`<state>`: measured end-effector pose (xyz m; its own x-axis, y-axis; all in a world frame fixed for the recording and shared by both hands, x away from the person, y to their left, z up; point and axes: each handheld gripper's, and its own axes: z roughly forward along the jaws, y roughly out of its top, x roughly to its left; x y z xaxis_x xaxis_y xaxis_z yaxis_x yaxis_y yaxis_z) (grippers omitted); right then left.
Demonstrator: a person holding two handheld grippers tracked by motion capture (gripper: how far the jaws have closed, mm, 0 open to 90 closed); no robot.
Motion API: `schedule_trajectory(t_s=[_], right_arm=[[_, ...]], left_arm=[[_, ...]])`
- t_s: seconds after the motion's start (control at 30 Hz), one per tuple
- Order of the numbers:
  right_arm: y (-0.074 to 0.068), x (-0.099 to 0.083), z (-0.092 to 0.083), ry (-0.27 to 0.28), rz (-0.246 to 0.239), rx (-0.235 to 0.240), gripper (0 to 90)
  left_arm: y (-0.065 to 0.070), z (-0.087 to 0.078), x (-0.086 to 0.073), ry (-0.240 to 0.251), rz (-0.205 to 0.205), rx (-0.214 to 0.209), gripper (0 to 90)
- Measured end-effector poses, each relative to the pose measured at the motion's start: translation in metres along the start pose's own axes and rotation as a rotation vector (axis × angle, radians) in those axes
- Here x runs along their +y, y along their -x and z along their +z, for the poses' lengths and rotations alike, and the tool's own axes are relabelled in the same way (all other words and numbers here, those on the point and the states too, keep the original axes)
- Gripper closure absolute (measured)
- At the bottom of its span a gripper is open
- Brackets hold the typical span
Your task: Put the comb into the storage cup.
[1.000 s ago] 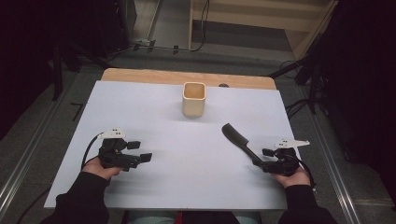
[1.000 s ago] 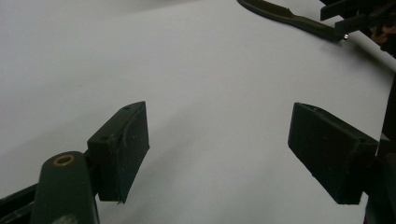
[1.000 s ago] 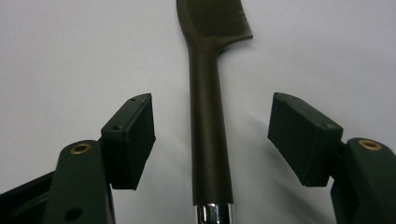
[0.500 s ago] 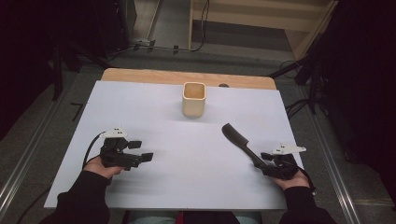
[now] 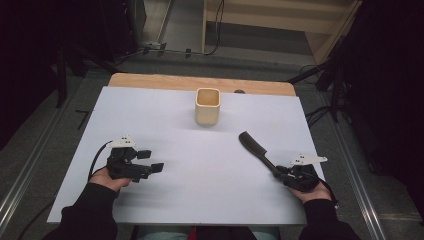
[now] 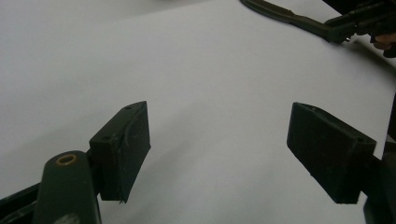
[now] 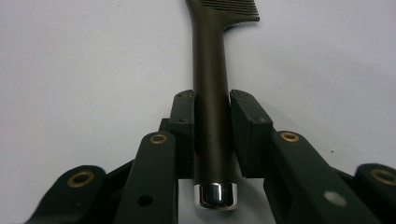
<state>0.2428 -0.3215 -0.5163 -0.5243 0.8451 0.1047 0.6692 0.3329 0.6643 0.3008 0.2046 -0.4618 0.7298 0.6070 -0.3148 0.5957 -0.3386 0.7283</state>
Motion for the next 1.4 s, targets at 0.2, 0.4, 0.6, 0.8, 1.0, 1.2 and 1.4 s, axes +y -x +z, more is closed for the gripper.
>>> schedule_trajectory(t_s=[0.2, 0.4, 0.6, 0.8, 1.0, 1.2, 1.4], right_arm=[[0.002, 0.003, -0.002, -0.013, 0.018, 0.019, 70.1], [0.002, 0.007, -0.011, 0.024, 0.042, 0.028, 70.3], [0.002, 0.012, -0.021, 0.084, 0.074, 0.059, 70.4], [0.000, 0.016, -0.028, 0.121, 0.100, 0.068, 70.3], [-0.003, 0.021, -0.031, 0.122, 0.103, 0.057, 70.3], [-0.006, 0.026, -0.037, 0.138, 0.130, 0.047, 70.3], [-0.010, 0.033, -0.042, 0.163, 0.170, 0.024, 70.3]], left_arm=[[0.001, 0.000, 0.000, -0.001, 0.000, 0.000, 22.2], [0.001, 0.001, 0.000, -0.003, 0.001, 0.000, 22.2], [0.001, 0.001, 0.000, -0.005, 0.002, -0.001, 22.2], [0.002, 0.001, 0.000, -0.011, 0.006, -0.002, 22.2], [0.003, 0.002, 0.000, -0.011, 0.005, -0.006, 22.2], [0.006, 0.005, 0.003, -0.016, 0.009, -0.020, 22.2], [0.013, 0.006, 0.007, -0.024, 0.025, -0.017, 22.3]])
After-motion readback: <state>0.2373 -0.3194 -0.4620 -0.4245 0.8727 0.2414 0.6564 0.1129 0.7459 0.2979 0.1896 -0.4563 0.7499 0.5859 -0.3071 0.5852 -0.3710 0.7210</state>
